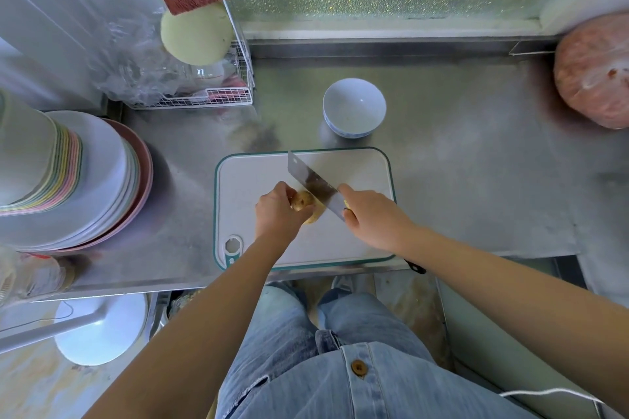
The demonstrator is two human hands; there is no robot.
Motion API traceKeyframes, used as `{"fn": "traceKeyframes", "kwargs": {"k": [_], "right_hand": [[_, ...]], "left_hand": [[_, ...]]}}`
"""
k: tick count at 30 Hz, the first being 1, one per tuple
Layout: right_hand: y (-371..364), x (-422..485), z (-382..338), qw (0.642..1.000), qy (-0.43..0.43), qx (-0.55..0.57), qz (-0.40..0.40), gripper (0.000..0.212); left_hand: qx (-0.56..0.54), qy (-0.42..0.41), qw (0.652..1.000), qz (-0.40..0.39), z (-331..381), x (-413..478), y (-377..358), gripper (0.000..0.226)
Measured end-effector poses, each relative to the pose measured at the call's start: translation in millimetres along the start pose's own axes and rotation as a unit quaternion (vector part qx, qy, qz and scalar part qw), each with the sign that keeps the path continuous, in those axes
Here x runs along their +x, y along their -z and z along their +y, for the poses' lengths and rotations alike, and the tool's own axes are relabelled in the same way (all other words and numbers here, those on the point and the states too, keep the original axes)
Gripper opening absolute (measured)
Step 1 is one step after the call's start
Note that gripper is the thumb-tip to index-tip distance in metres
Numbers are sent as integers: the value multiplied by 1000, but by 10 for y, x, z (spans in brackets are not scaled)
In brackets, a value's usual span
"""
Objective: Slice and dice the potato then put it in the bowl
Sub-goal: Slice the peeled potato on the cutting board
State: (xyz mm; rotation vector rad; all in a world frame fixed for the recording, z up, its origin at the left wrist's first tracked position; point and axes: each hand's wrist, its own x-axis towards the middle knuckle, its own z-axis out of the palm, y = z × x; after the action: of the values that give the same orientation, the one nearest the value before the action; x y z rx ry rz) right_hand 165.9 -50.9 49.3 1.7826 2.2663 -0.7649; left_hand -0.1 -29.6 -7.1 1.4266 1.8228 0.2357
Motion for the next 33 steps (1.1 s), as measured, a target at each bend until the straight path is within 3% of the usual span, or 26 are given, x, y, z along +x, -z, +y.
{"fn": "traceKeyframes", "kwargs": {"k": [8,21,33], "right_hand": [[-21,-93,-7,1000,-3,-2,-21,27],[-494,149,-17,1000,-11,-13,18,34],[-23,9,-1,1000,-1,8,12,21]], "left_hand": [[-7,5,1000,-4,1,2,-1,38],[-4,-2,1000,8,9,-10,12,42],[-1,0,1000,17,12,-20,-4,42]]}}
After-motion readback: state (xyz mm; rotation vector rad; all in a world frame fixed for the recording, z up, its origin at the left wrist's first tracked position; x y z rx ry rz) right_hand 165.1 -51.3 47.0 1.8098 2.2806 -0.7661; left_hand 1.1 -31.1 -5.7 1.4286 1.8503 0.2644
